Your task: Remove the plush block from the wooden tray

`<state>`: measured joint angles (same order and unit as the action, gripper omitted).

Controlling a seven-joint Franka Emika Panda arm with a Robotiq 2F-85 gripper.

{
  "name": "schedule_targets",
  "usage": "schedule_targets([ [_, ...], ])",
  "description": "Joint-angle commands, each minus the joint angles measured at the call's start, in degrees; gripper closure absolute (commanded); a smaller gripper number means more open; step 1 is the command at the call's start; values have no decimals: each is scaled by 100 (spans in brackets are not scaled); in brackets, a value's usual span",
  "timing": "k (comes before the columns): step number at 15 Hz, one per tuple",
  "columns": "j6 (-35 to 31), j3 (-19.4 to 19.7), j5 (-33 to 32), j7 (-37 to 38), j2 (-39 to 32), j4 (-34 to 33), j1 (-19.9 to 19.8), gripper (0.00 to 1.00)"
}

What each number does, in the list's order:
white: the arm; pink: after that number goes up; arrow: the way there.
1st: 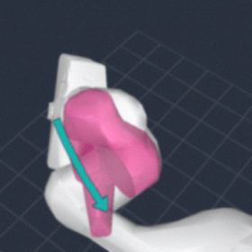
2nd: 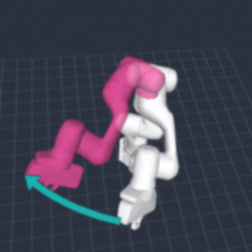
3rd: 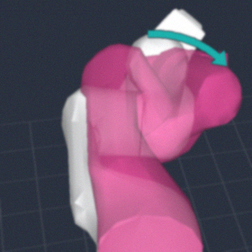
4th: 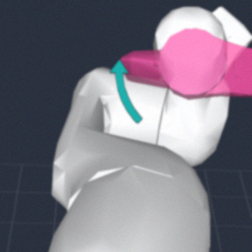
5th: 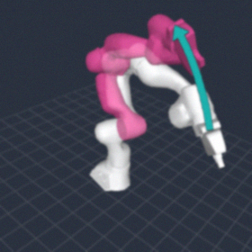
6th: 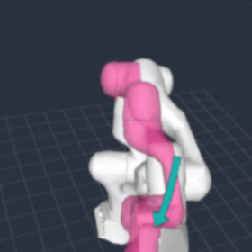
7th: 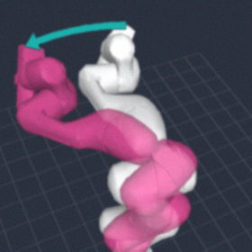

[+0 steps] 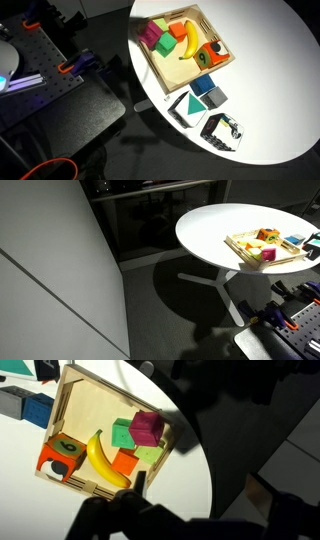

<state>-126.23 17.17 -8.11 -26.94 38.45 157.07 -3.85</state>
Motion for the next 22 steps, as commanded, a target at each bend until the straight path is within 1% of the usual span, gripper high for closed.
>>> schedule_targets([
  [1,14,167,240,-40,-585,-589,-40,0],
  [6,412,467,849,-229,-1634,-1516,24,0],
  [10,834,431,1202,-141,-2638,-2264,-106,0],
  [13,991,272,1158,28,-3358,-2752,-269,0],
  [18,563,-28,988,398,-4319,-3236,-552,0],
  [22,211,-146,825,646,-4869,-3542,-768,0],
])
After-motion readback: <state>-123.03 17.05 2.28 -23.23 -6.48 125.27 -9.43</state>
